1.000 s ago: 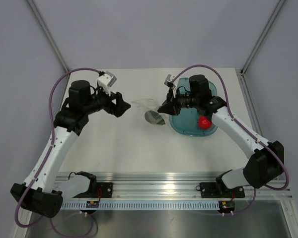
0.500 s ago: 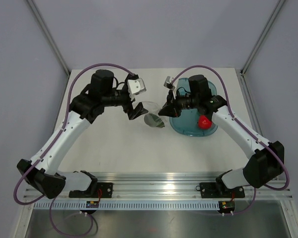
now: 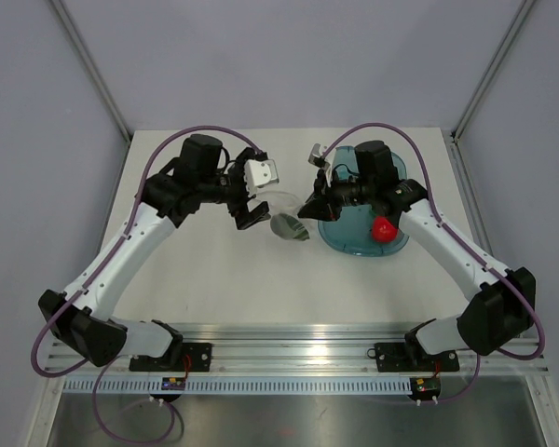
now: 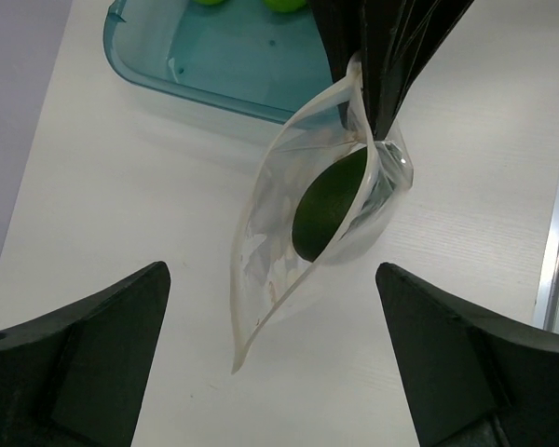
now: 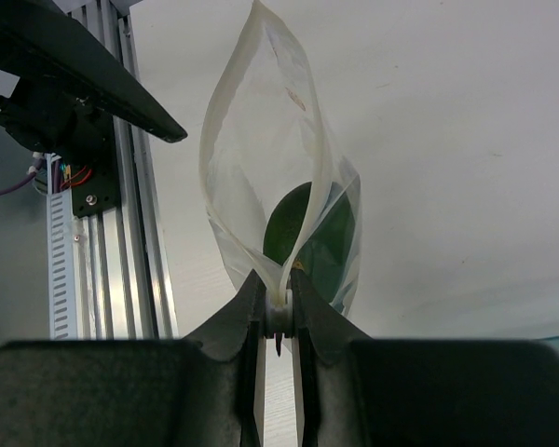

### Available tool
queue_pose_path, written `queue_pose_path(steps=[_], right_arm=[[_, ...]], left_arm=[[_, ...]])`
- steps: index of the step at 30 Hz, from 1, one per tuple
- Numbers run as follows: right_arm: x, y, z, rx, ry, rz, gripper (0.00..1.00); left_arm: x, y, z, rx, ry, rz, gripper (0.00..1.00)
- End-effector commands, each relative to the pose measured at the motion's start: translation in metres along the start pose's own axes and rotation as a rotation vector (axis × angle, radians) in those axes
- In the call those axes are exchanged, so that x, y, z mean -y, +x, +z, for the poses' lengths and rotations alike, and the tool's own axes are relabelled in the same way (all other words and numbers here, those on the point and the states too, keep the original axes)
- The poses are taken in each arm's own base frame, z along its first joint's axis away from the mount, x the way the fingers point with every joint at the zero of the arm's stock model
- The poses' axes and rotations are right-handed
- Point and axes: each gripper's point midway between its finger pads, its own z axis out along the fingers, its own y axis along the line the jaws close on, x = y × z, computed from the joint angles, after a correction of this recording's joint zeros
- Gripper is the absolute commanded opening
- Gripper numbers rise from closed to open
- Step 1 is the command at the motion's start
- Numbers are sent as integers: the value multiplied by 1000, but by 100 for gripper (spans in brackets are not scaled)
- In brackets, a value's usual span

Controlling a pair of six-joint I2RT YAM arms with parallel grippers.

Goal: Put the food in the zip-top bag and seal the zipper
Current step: Zip the zipper food storage bag at the center of the board.

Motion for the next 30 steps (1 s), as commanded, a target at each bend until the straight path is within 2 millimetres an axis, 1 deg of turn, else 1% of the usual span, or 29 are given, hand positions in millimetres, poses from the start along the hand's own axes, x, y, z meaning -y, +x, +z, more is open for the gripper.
queue_pose_path(steps=[1,2,4,7,9,11,12,13,14,15,17,18,19,20,21,22,23,24,25,26,27,28,30], right_arm=[[-16,-27,-10,59,-29,-76,0],[-16,-28,-11,59,-32,-77,0],[-17,-26,-11,59,-37,-76,0],[-19,-24,-11,58,-42,-78,0],[-19,-25,-12,62,-41,-84,0],[-20,-25,-12,63,-41,-86,0],[-18,-25,-12,64,-36,-85,0],[-18,-25,-11,62,-36,-86,0],[-17,-25,-11,63,-31,-86,0],[-16,-25,-11,64,-30,-87,0],[-14,-24,-10,61,-24,-85,0],[-13,-24,-9,59,-23,-84,0],[-12,-24,-9,58,-16,-82,0],[-9,-23,-9,53,2,-79,0],[-5,-23,-10,52,22,-77,0],[0,-25,-9,57,52,-68,6],[12,-25,-11,54,124,-59,38],[15,-27,-13,59,152,-62,45],[17,-30,-16,82,176,-71,47],[16,-32,-19,95,187,-81,51],[14,-35,-22,117,191,-81,54],[12,-39,-29,162,208,-107,58],[9,-41,-36,205,219,-120,60]], left_arm=[[-18,-6,-9,20,-76,56,96],[-19,-2,-6,14,-72,46,96],[-25,0,-5,25,-72,38,96],[-29,1,2,32,-55,23,96],[-28,0,6,47,-31,11,95],[-24,-3,9,67,3,3,92],[-20,-1,10,62,24,-8,85],[-19,-2,11,61,43,-16,81],[-14,-3,13,68,75,-19,76],[-11,-1,13,61,91,-32,67],[-6,-6,11,84,110,-32,55],[-8,-8,10,98,101,-26,44],[-7,-13,5,114,89,-19,6],[-6,-11,5,114,87,-29,0],[-7,-13,2,124,75,-23,0],[-7,-14,-1,132,67,-17,0],[-3,-15,-6,144,65,-17,0],[-5,-16,-10,159,55,-12,0],[-2,-18,-12,180,65,-8,0],[-1,-22,-19,203,56,-4,0],[-4,-18,-20,214,48,-13,0],[0,-21,-22,238,64,-9,0],[-2,-19,-27,254,60,-29,0]])
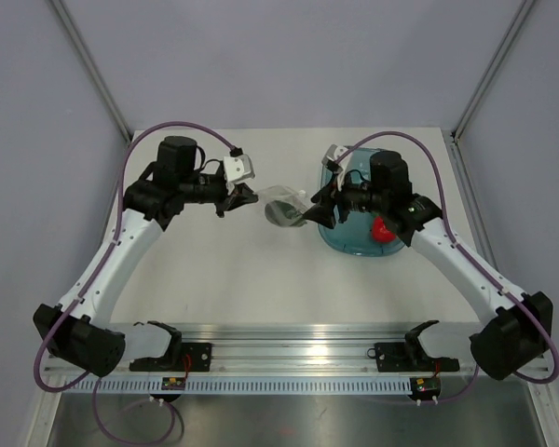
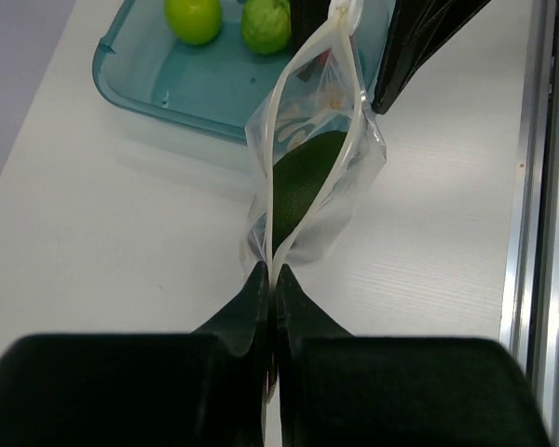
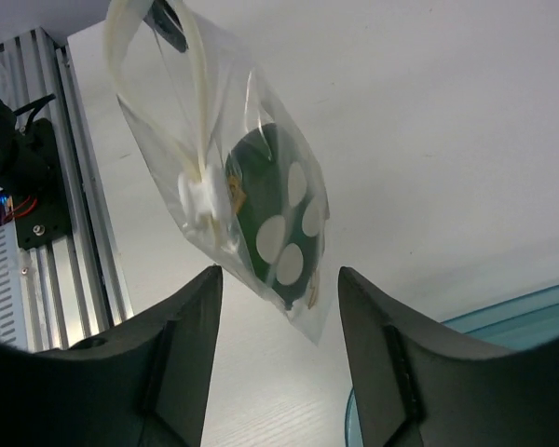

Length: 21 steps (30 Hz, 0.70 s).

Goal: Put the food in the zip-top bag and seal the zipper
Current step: Zip the zipper food storage bag at the center of the board.

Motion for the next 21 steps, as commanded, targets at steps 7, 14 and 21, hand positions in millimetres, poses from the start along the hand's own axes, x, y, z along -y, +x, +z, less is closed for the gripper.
queue_pose_path(steps=[7,14,21], right_arm=[[-10,-41,-36,327,13,-60,59],[-27,-45,-24,381,-151,23,56],[-45,-44,-24,386,-186,-15,55]], left_arm=[[3,-27,-19,143,8,48,0],[2,-32,-20,158,11,25,0],[-1,-33,-19,158,2,18,0]])
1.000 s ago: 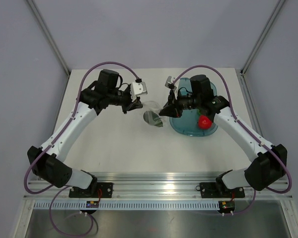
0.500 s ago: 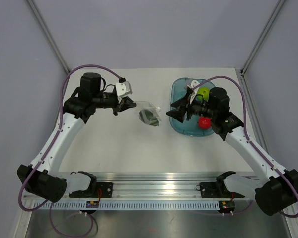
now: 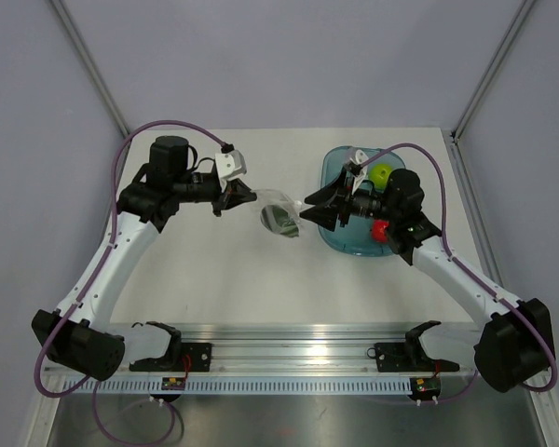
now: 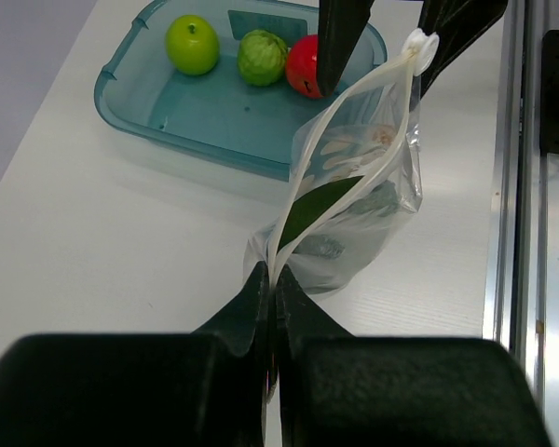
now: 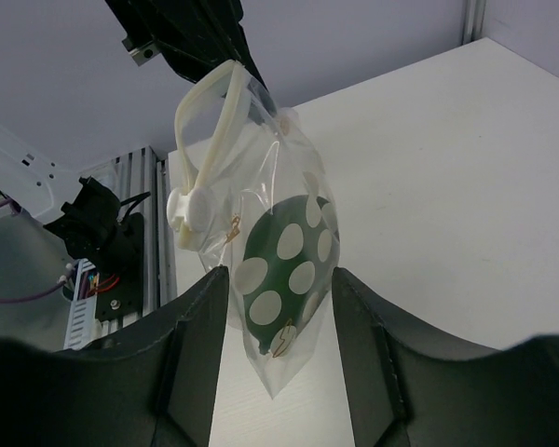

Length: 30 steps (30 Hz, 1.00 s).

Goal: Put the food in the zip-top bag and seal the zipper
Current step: Zip the zipper food storage bag at the center of the board.

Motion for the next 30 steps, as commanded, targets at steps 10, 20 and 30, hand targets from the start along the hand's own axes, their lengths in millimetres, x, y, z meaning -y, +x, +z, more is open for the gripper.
queue_pose_path(steps=[10,20,30], right_arm=[[-36,-15,0,4,-141,-61,56],[-42,-26,13,27,-156,-67,54],[-44,-31,30,32,-186,-60,37]], left_arm=[[-6,-21,-3,62,-15,50,0],[-7,-23,-2,67,-9,41,0],[-6,-21,-1,65,-6,39,0]])
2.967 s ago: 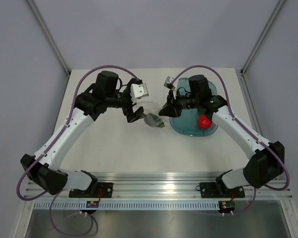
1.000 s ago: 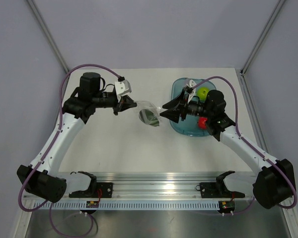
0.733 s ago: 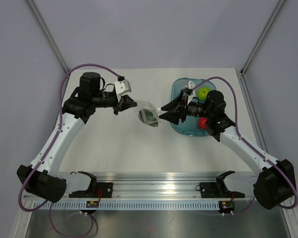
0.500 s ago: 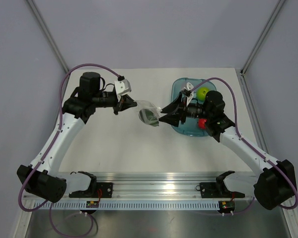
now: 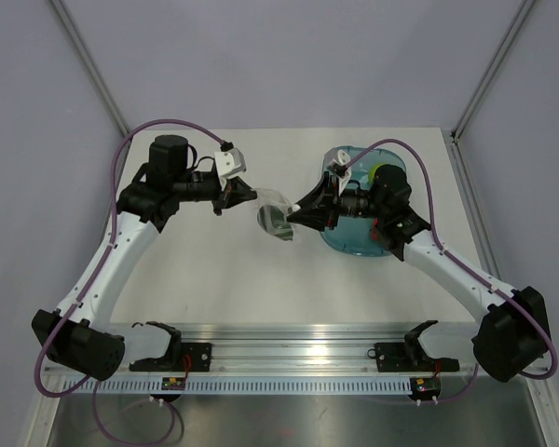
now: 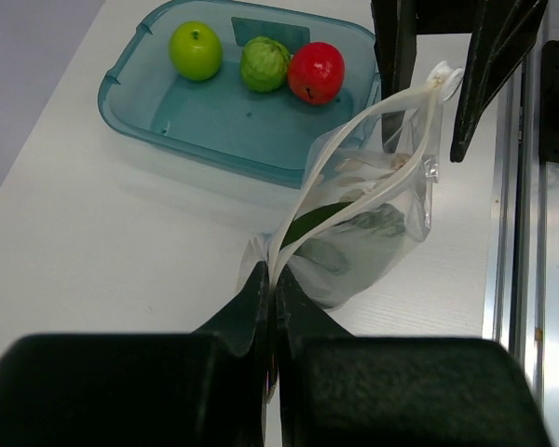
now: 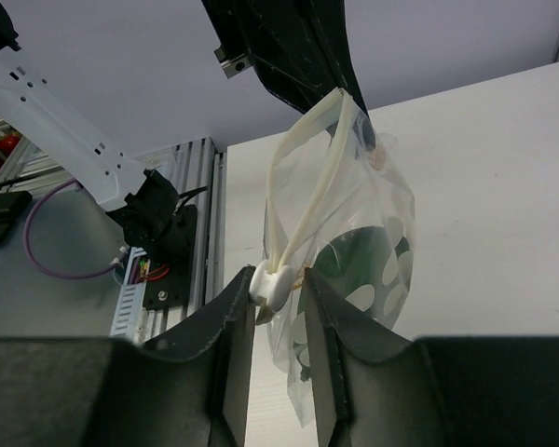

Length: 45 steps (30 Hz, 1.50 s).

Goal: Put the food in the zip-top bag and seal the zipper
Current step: Zip the zipper food storage bag at the center of the board.

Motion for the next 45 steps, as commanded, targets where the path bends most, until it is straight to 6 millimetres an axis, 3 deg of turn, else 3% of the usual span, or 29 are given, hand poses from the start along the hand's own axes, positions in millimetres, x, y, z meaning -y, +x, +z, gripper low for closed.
queue_pose_path(steps=[1,2,3,6,8,11,14,19,22,23,25,26,33,34,35,37,39,40,45], right_arm=[[-3,-25,7,47,-11,-57,33],[-2,-24,7,46,-8,-57,29],[-1,-24,7,46,-5,-56,18],[0,-22,6,43,7,-56,7],[2,-19,6,34,17,-49,9],[4,-16,4,24,34,-46,23],[4,-15,2,27,47,-47,29],[5,-17,2,46,60,-52,29],[5,-19,2,55,56,-58,24],[5,-19,2,58,57,-56,16],[5,-21,3,63,56,-60,10],[6,-22,3,66,63,-60,1],[7,-22,-1,63,87,-98,0],[6,-19,-2,43,87,-98,0],[5,-17,-3,29,84,-103,0],[6,-14,-5,-12,85,-127,0],[4,-18,-5,-35,63,-186,0],[5,-8,-5,-75,53,-159,0],[1,-2,-3,-166,-27,-165,0]], left_arm=[[-3,-17,-2,52,2,46,0],[-4,-17,-2,52,2,48,0],[-3,-17,-2,52,4,47,0],[-2,-17,-3,51,1,51,0],[-3,-15,-3,49,-1,48,0],[-4,-15,-4,50,-8,47,0],[-6,-16,-5,54,-15,49,0],[-4,-18,-5,63,-4,45,0],[-3,-18,-6,64,-2,46,0],[-3,-17,-5,64,-1,42,0],[-3,-18,-6,65,-1,44,0],[-2,-18,-6,65,-1,43,0],[-1,-17,-7,63,-6,49,0],[-2,-18,-8,62,-12,57,3],[-3,-16,-9,56,-17,54,30],[-9,-16,-16,55,-45,54,65],[-14,-18,-25,58,-65,55,80],[-13,-28,-29,80,-56,74,80],[0,-66,-37,168,43,119,77]])
